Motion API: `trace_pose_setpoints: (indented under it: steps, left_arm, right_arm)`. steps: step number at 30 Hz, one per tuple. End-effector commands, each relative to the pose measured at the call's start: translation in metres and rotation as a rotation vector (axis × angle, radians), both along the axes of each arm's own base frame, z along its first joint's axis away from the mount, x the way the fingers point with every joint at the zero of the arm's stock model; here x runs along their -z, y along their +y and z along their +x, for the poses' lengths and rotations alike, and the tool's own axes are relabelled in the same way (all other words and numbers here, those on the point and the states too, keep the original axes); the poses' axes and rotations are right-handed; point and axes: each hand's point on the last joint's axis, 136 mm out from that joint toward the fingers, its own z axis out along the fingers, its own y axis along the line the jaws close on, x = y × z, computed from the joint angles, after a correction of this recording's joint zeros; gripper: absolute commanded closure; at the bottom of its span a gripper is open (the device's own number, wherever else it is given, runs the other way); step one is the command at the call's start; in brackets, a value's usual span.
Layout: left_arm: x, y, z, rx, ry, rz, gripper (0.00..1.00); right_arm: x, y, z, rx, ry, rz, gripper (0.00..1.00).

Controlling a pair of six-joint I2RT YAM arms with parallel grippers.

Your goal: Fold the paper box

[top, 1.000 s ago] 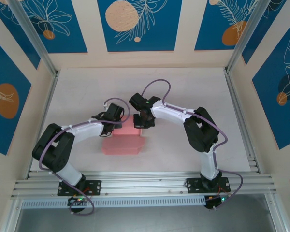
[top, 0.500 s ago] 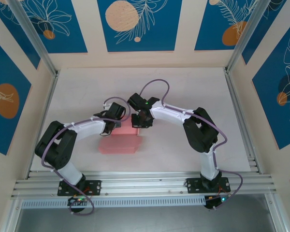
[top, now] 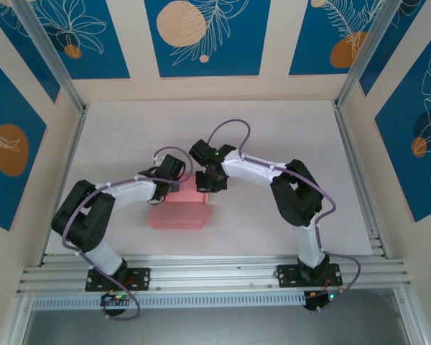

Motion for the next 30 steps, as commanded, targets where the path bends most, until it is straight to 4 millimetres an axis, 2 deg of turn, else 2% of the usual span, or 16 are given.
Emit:
trace_pose_setpoints:
  steps: [1,5,8,15,18,21,25,30]
  left_arm:
    - [0.02,0.015,-0.02,-0.009,0.094,0.033,0.77]
    - [0.025,0.02,-0.022,-0.028,0.116,0.053,0.78]
    - [0.027,0.013,-0.024,-0.015,0.125,0.01,0.7]
    - [0.0,0.007,-0.023,0.006,0.066,-0.054,0.63]
    - [-0.004,0.009,-0.025,0.009,0.068,-0.056,0.62]
    - [-0.003,0.006,-0.029,0.02,0.082,-0.085,0.56]
    - [0.002,0.003,-0.034,0.032,0.099,-0.107,0.54]
    - [0.003,0.014,-0.033,0.0,0.083,-0.064,0.59]
  right_arm:
    - [-0.008,0.005,0.005,0.001,-0.004,0.017,1.0]
    - [-0.008,0.005,0.004,-0.001,-0.003,0.016,1.0]
    - [-0.008,0.005,0.005,-0.004,-0.004,0.014,1.0]
    - [-0.004,0.004,0.006,-0.004,-0.004,0.005,1.0]
    - [-0.004,0.004,0.006,-0.002,-0.006,0.004,1.0]
    - [-0.004,0.004,0.006,-0.002,-0.006,0.005,1.0]
    - [-0.003,0.004,0.005,-0.001,-0.004,0.008,1.0]
    - [-0.005,0.005,0.005,-0.005,-0.007,0.01,1.0]
